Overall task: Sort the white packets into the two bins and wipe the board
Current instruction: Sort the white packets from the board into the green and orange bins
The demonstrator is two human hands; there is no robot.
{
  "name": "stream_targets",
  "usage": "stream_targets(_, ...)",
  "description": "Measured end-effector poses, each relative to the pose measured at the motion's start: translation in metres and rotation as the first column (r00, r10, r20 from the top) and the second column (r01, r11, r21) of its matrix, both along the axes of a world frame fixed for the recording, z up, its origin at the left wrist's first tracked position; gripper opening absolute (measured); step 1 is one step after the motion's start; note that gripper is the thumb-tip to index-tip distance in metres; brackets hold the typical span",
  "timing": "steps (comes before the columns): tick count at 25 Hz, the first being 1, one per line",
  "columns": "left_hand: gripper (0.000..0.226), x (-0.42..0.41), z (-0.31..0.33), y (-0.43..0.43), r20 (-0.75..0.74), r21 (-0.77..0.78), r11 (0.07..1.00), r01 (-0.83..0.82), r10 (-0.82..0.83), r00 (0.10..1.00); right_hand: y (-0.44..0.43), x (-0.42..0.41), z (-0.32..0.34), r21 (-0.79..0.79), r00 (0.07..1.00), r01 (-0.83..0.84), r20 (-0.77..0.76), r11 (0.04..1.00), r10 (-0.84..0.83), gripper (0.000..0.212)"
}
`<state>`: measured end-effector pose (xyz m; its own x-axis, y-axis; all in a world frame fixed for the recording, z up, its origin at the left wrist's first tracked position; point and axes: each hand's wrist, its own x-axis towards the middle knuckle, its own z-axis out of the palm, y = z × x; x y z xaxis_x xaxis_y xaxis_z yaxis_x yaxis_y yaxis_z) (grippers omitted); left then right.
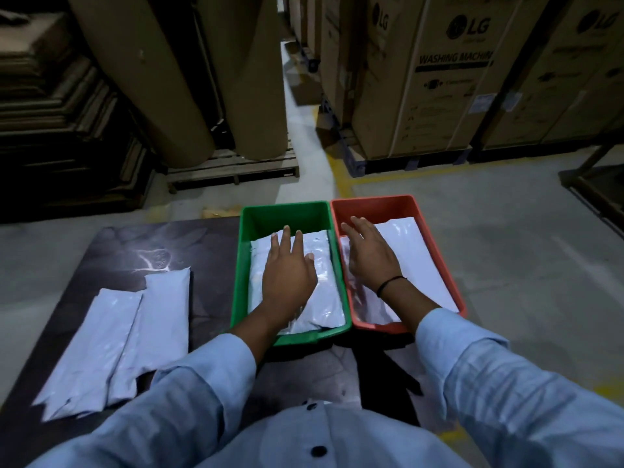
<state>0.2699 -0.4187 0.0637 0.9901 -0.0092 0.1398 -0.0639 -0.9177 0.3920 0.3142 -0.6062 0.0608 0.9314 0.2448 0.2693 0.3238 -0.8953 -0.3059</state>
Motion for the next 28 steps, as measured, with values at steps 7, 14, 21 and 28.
stream_targets(7, 0.056, -0.029, 0.003, 0.123, -0.043, -0.068, 0.989, -0.129, 0.126, 0.991, 0.113, -0.009, -0.001, 0.037, 0.994, -0.092, 0.058, 0.995, 0.090, 0.047)
stream_targets(14, 0.054, -0.058, -0.010, 0.230, -0.046, -0.073, 0.971, -0.227, 0.224, 0.973, 0.224, -0.029, -0.006, 0.039, 0.985, -0.171, 0.028, 0.985, 0.170, 0.050)
stream_targets(21, 0.059, -0.094, -0.044, 0.330, -0.111, 0.007, 0.946, -0.324, 0.323, 0.940, 0.316, -0.049, -0.019, -0.017, 0.962, -0.254, -0.109, 0.967, 0.250, 0.055)
stream_targets(28, 0.069, -0.134, -0.086, 0.381, -0.299, 0.086, 0.949, -0.305, 0.316, 0.900, 0.382, -0.070, -0.059, -0.108, 0.892, -0.328, -0.362, 0.938, 0.270, 0.057)
